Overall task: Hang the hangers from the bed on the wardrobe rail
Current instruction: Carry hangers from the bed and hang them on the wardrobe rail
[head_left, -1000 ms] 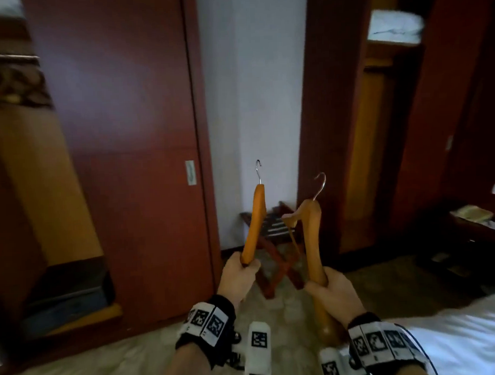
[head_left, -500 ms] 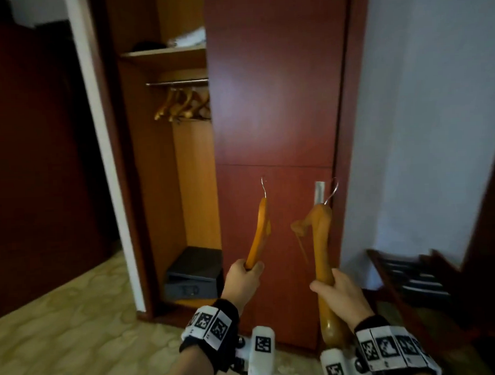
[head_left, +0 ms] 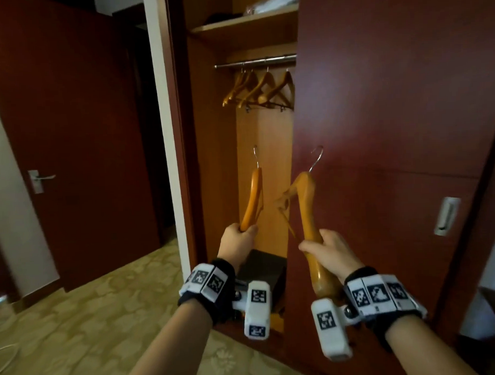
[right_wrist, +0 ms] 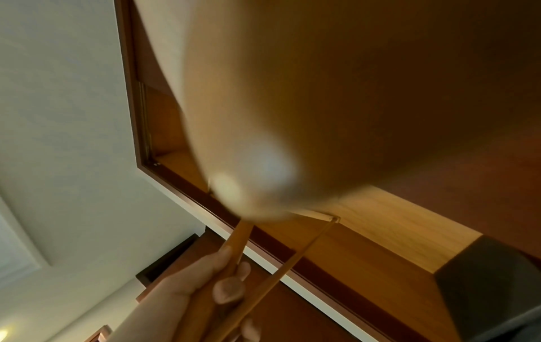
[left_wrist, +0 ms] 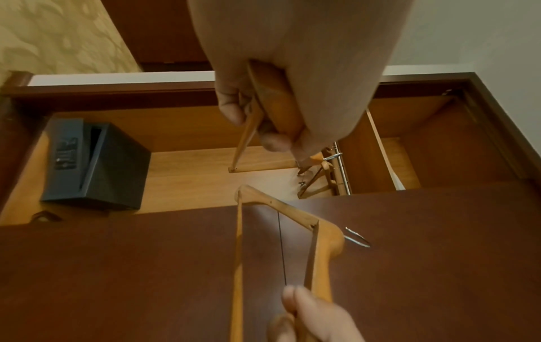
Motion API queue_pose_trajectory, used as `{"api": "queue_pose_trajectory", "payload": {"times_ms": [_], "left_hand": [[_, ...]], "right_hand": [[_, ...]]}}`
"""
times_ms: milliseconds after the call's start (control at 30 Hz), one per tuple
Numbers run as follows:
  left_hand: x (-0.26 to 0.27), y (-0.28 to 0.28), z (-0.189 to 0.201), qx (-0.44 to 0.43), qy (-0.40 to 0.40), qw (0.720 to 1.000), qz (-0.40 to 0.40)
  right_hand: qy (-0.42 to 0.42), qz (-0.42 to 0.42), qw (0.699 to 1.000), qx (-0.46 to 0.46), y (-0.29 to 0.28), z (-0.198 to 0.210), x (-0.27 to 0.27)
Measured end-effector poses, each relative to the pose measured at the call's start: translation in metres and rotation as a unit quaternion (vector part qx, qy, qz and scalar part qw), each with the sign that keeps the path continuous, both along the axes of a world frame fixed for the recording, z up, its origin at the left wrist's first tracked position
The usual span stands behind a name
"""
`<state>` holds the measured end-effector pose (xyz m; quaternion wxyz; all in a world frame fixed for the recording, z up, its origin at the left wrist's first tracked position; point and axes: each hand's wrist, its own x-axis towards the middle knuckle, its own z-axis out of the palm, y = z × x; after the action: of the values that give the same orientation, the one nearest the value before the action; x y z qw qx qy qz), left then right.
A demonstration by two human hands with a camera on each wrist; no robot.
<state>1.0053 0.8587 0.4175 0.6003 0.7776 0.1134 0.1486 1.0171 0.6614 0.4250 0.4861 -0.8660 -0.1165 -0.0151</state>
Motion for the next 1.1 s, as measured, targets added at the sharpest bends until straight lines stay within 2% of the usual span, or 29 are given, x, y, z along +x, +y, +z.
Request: {"api": "queue_pose_trajectory", "payload": {"times_ms": [200, 333, 500, 700, 933, 1100], "left_hand": [[0.098, 0.072, 0.023, 0.008, -0.004, 1.0, -0.004], [0.162, 0.1, 0.034, 0.016, -0.015, 1.0, 0.009], [0.233, 0.125, 0.043, 0.042, -0.031, 0.998, 0.029], [0.319, 0.171, 0.071, 0.049, -0.049, 0.996, 0.054], [0.374, 0.216, 0.086, 0.048, -0.056, 0.995, 0.061], [0.426, 0.259, 0.09, 0.025, -0.047, 0.998, 0.046]], "right_hand": [[0.004, 0.005, 1.0, 0.018, 0.075, 0.017, 0.103], [0.007, 0.015, 1.0, 0.012, 0.107, 0.032, 0.167], [-0.035, 0.029, 0.999, 0.006, 0.139, 0.046, 0.251], [-0.047, 0.068, 0.997, 0.002, 0.186, 0.081, 0.342], [-0.04, 0.073, 0.997, 0.005, 0.22, 0.099, 0.397], [-0.033, 0.017, 0.999, -0.014, 0.24, 0.104, 0.436]]}}
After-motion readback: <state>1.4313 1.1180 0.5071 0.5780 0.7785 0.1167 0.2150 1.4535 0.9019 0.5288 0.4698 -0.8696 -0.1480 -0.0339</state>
